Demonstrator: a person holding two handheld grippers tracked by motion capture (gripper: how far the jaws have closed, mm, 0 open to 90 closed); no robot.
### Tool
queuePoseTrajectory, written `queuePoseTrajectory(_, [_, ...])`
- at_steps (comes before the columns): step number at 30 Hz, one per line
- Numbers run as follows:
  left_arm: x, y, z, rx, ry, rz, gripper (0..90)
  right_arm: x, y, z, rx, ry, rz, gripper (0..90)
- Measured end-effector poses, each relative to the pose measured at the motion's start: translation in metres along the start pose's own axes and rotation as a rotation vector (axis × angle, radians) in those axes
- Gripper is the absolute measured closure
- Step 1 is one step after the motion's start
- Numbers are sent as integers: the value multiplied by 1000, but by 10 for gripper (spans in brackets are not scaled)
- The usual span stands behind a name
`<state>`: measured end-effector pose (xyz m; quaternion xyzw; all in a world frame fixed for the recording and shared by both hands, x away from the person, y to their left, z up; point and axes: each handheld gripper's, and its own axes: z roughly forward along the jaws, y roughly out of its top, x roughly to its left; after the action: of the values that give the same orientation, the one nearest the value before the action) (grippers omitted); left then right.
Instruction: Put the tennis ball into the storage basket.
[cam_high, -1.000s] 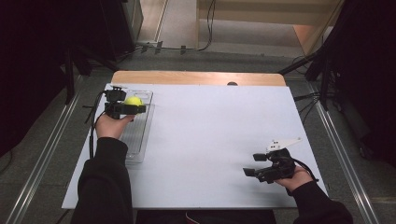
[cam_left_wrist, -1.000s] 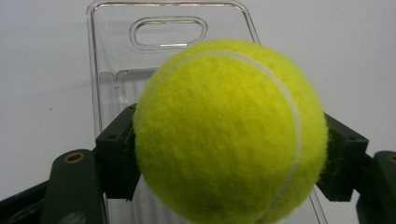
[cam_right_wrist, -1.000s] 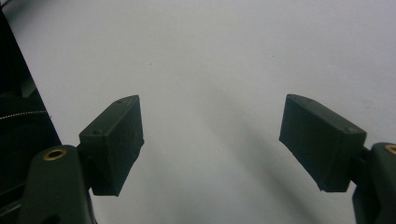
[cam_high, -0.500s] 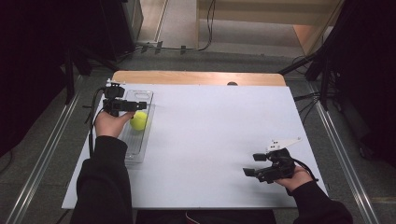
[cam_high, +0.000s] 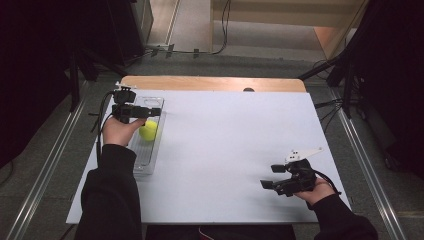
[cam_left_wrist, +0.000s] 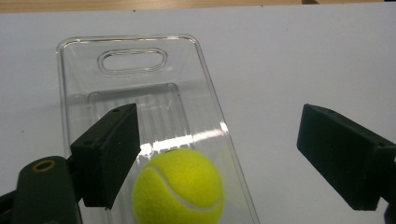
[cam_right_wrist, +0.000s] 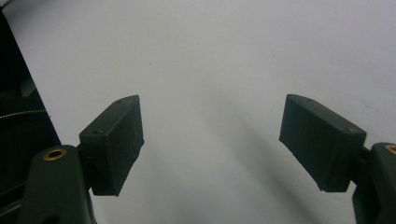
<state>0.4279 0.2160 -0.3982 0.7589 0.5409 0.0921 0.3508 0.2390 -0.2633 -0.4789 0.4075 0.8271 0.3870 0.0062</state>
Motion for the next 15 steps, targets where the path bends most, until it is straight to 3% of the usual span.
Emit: queuePoseTrajectory(15, [-23,2,0,5,-83,48,141,0,0,0,-1,2,-4,197])
